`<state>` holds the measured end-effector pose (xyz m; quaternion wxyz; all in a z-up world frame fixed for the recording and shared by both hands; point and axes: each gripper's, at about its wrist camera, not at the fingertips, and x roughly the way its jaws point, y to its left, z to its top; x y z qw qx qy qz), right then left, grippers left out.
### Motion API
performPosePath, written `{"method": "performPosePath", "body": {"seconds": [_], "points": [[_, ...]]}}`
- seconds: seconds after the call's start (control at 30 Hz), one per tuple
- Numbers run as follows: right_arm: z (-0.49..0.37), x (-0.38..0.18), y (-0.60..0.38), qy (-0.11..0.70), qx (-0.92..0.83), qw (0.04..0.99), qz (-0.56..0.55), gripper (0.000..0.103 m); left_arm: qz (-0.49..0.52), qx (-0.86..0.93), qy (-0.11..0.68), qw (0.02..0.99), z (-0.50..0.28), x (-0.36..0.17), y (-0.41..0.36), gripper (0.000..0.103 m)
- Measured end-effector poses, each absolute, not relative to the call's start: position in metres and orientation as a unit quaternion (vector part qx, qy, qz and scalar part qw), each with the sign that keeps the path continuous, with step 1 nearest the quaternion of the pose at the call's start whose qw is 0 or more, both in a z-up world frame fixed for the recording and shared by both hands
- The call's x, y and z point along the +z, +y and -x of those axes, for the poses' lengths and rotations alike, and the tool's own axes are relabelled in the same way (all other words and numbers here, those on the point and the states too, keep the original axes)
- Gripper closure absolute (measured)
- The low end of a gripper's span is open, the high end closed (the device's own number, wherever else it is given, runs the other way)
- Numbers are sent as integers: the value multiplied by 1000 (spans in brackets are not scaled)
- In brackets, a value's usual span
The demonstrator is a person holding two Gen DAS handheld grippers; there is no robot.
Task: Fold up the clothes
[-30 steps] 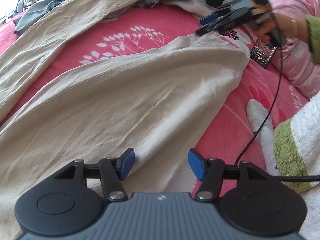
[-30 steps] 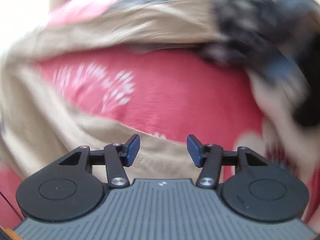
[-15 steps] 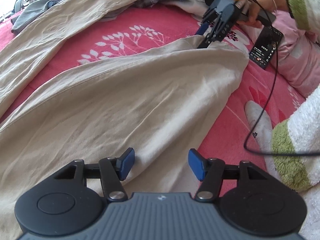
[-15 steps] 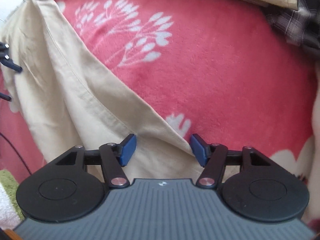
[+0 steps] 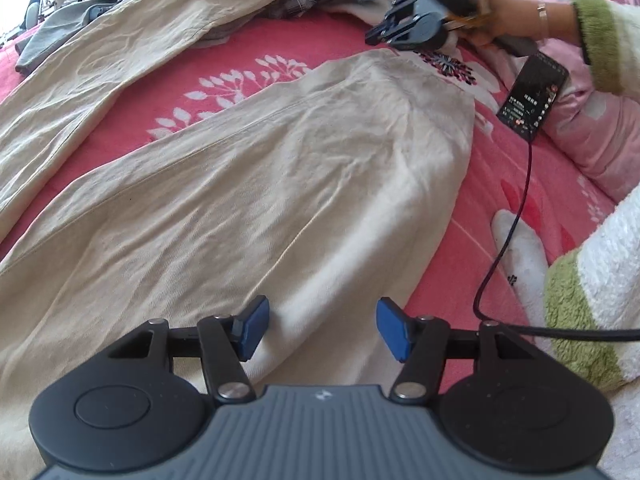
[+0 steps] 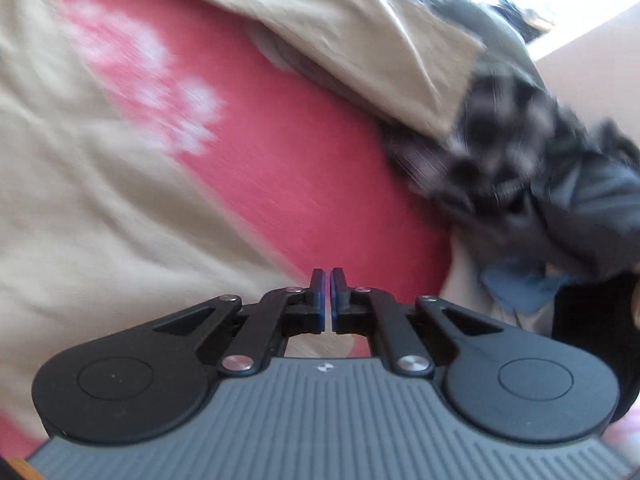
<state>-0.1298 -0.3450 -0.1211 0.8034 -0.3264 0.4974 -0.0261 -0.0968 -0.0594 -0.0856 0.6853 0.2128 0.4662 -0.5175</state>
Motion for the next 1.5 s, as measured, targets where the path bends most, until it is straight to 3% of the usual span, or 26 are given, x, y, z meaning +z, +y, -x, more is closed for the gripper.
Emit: {"method": "performPosePath", "body": {"seconds": [0.1,0.33,0.53,0.67,0.8,0.93,1.1,1.23,1.33,1.5], "points": [[120,-141,-373,509,-82,802,302,102,-212,-514,466,688,99,-84,-58,42],[166,-64,-407,455,-50,889,24,99,-201,-509,474,690,97,-87,-57,39],[178,-117,-421,534,-68,839,-85,100,-185,-495,488,695,94,-83,-62,37],[184,-92,-406,508,-182,841,33,94,-169,-477,493,708,99,-76,-50,37],[193,-62,-373,464,-4,885,-34,93,-175,-465,493,714,103,-75,-43,36],[204,-71,-335,466,138,871,-65,83,-169,-452,500,719,105,-73,-34,36],[231,-94,-354,519,58,852,-37,82,-159,-422,518,727,109,-66,-7,36],[255,-75,-371,553,-95,827,43,80,-133,-360,546,744,116,-57,43,36],[262,-52,-354,522,-70,849,38,79,-97,-308,549,771,127,-46,89,36],[242,-22,-260,443,120,884,88,76,-8,-209,550,809,144,-42,159,34]]}}
